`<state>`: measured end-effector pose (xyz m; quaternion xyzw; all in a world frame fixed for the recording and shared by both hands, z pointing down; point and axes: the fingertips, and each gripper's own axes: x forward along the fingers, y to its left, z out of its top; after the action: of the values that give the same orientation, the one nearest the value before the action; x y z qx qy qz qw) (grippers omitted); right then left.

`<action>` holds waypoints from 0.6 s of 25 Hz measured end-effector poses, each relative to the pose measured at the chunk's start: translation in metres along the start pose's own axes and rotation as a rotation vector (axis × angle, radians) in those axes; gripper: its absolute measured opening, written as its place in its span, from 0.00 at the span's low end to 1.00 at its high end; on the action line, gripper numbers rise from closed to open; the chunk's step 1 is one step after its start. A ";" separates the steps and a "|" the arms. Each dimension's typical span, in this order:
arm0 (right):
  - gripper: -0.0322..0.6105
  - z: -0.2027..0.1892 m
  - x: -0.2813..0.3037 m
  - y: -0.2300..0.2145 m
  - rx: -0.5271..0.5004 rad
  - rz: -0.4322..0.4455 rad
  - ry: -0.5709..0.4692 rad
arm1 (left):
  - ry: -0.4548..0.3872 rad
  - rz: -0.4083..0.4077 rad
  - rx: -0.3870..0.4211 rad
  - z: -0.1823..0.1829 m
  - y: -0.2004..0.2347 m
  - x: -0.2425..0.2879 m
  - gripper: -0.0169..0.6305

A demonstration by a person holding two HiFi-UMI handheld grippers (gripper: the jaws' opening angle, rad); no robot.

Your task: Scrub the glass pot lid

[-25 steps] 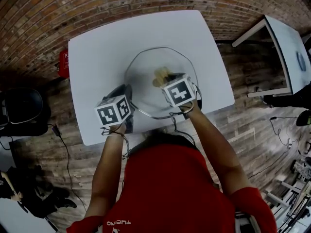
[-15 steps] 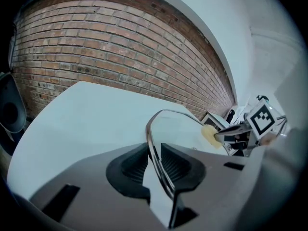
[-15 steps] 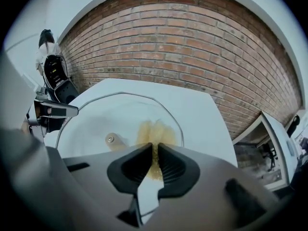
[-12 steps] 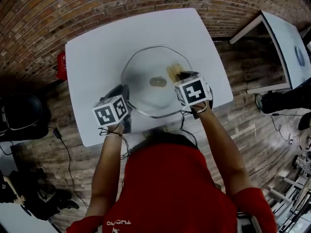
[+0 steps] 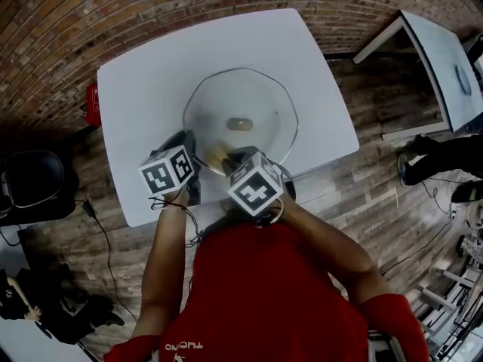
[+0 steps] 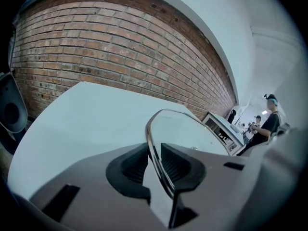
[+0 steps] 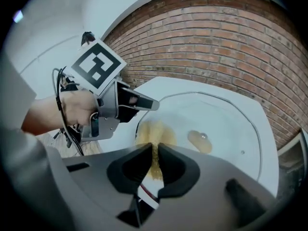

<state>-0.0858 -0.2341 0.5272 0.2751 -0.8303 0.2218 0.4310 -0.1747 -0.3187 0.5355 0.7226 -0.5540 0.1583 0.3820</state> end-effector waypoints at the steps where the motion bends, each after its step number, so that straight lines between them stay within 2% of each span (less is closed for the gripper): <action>1: 0.13 -0.003 0.002 0.001 -0.001 0.001 0.008 | 0.000 0.001 0.000 -0.001 0.000 0.000 0.16; 8: 0.13 -0.012 -0.002 -0.020 0.001 -0.048 0.015 | -0.003 0.008 -0.003 -0.001 0.000 -0.001 0.16; 15: 0.13 -0.046 -0.027 -0.063 0.058 -0.121 0.041 | -0.005 0.014 -0.002 -0.002 -0.001 0.000 0.16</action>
<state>-0.0052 -0.2465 0.5374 0.3326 -0.7963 0.2248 0.4525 -0.1739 -0.3166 0.5367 0.7187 -0.5602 0.1588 0.3800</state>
